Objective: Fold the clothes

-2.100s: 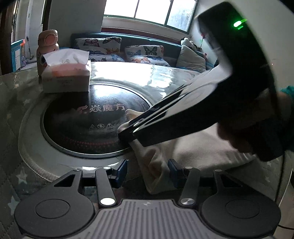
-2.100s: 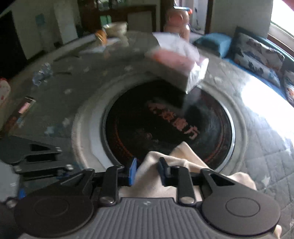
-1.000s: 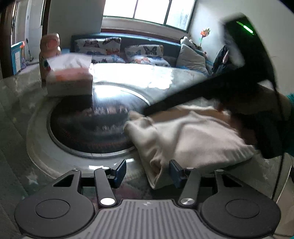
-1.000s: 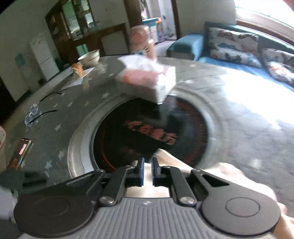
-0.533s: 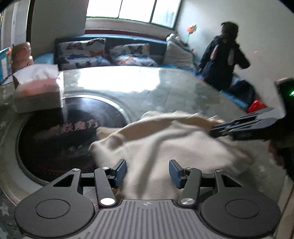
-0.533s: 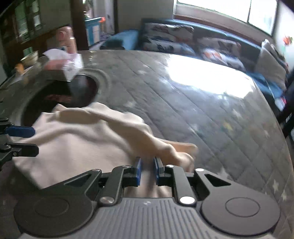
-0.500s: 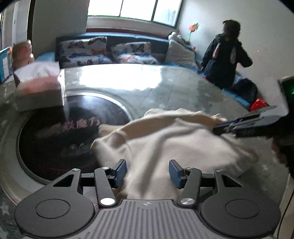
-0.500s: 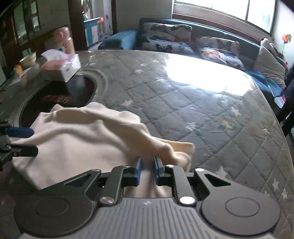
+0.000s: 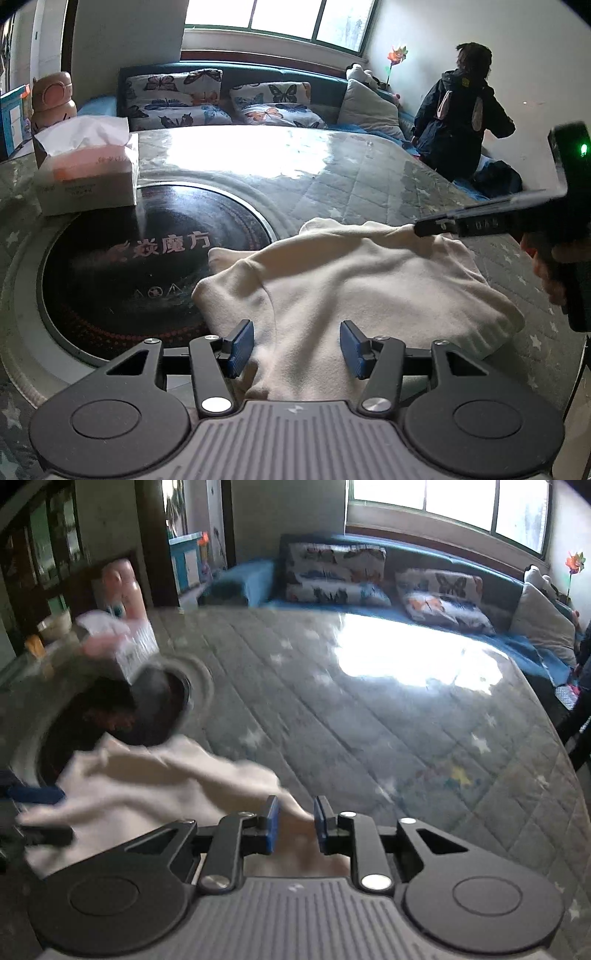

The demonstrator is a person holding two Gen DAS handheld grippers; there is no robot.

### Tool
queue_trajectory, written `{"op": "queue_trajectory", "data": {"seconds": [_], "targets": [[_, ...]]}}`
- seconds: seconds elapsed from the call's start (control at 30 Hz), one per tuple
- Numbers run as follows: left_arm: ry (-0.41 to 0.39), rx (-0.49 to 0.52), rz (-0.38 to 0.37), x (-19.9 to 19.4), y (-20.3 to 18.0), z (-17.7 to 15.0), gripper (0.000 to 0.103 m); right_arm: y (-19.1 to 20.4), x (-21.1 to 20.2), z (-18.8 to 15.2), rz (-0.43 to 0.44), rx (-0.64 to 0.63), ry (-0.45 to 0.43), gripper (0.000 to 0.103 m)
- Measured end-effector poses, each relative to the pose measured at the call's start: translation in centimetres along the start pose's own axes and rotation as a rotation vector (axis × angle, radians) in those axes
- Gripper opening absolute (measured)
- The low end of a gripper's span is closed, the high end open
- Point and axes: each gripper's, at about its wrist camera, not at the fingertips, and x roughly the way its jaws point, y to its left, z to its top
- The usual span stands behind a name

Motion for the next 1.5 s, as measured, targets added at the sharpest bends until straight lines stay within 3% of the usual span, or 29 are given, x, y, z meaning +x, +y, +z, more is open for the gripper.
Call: {"op": "queue_trajectory", "data": {"seconds": [0.2,0.37,0.6,0.73,1.0,1.23,1.5], "targets": [[0.006,-0.001,0.017,0.1,0.5,-0.1,0.056,0.8,1.8,0.0,-0.014,-0.042,0.052,0.026],[-0.008,0.000,0.018,-0.8,0.3,0.0,0.056,0.4,-2.2,-0.8,0.013,-0.038,0.030,0.026],[-0.040,0.075,-0.053,-1.6,-3.1,0.0,0.060,2.4,-5.8,-5.7,0.072,-0.116,0.100,0.027],[0.014,0.078,-0.037,0.1,-3.2,-1.1,0.060,2.1,-5.9,-7.7,0.065,-0.097,0.114,0.027],[-0.012,0.052,-0.022,-0.8,-2.8,-0.3,0.060,1.1,-6.0,-4.2,0.038,-0.086,0.027,0.028],[0.000,0.024,0.010,-0.7,-1.6,-0.3,0.061,-2.0,-1.2,-3.3,-0.026,0.010,0.075,0.031],[0.003,-0.027,0.020,-0.2,0.4,0.2,0.062,-1.2,-2.1,-1.3,-0.005,0.012,0.006,0.036]]}}
